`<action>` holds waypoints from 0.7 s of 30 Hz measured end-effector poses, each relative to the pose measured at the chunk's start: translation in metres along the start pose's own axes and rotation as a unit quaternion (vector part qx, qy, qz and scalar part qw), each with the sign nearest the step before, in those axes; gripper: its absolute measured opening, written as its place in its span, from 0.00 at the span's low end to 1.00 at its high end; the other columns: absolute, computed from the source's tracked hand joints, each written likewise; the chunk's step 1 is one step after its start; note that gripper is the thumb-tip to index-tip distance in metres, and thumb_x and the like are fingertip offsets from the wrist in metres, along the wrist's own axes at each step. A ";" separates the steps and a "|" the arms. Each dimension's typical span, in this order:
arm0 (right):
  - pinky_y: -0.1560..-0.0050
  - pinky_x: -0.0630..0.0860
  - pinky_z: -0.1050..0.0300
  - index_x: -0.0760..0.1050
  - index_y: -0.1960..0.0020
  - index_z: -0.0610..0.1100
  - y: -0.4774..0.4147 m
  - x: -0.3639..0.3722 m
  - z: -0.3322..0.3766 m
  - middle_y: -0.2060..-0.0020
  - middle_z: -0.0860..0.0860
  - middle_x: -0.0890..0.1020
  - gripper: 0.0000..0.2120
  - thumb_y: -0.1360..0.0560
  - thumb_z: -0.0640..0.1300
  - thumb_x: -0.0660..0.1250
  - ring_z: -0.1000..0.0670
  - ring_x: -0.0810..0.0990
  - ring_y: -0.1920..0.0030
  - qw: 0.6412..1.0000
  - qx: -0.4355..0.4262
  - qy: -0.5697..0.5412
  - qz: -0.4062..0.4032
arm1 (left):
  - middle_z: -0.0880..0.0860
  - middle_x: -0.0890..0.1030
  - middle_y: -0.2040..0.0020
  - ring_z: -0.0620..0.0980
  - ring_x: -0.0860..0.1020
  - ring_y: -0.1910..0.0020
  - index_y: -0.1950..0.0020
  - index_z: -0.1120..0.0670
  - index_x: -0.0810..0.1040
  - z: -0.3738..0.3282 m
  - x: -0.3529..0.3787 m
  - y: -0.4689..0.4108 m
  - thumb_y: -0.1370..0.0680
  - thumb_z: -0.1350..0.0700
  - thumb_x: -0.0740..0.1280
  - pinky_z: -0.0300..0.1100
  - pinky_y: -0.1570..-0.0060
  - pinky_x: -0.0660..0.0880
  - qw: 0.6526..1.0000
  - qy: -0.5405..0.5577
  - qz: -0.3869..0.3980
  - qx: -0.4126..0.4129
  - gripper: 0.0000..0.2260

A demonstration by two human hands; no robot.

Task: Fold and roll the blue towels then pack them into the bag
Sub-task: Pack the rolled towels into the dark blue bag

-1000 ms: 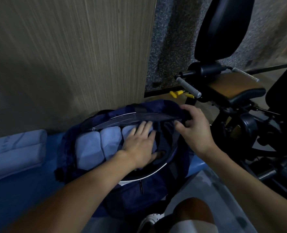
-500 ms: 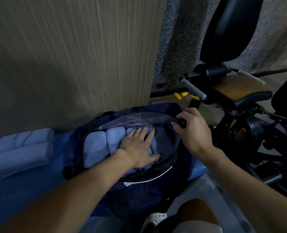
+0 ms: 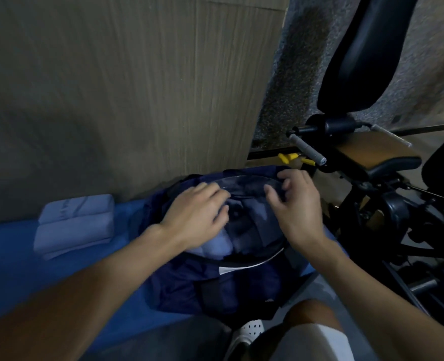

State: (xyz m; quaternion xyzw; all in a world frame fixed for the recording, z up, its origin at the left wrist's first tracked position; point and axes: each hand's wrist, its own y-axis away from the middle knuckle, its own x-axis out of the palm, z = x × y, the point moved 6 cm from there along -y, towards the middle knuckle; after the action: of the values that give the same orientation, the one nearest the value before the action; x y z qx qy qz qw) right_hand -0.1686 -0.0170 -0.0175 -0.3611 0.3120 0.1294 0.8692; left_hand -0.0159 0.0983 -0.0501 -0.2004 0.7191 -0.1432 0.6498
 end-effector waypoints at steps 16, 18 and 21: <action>0.72 0.74 0.58 0.73 0.57 0.45 0.065 0.261 0.204 0.68 0.46 0.76 0.10 0.22 0.32 0.60 0.52 0.74 0.73 0.840 0.216 -0.399 0.299 | 0.52 0.79 0.40 0.56 0.76 0.40 0.40 0.52 0.78 0.265 -0.056 0.190 0.21 0.48 0.62 0.49 0.45 0.71 0.926 -0.058 0.133 -0.348 0.14; 0.71 0.74 0.61 0.72 0.51 0.43 0.082 0.283 0.205 0.65 0.47 0.76 0.07 0.22 0.33 0.59 0.53 0.73 0.70 0.817 0.271 -0.379 0.341 | 0.52 0.78 0.38 0.55 0.76 0.40 0.39 0.51 0.76 0.274 -0.044 0.201 0.20 0.48 0.61 0.48 0.46 0.70 0.924 -0.075 0.168 -0.337 0.13; 0.68 0.74 0.59 0.72 0.49 0.43 0.101 0.302 0.199 0.61 0.48 0.75 0.04 0.22 0.36 0.61 0.52 0.74 0.64 0.806 0.308 -0.342 0.372 | 0.52 0.75 0.35 0.55 0.74 0.38 0.35 0.51 0.73 0.278 -0.029 0.210 0.20 0.46 0.60 0.48 0.45 0.67 0.911 -0.101 0.221 -0.334 0.16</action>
State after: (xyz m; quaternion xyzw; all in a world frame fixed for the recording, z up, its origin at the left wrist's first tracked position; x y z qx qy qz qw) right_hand 0.1086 0.1948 -0.1566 0.1375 0.1282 0.4549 0.8705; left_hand 0.2404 0.3122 -0.1547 -0.2550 0.6811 0.2732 0.6296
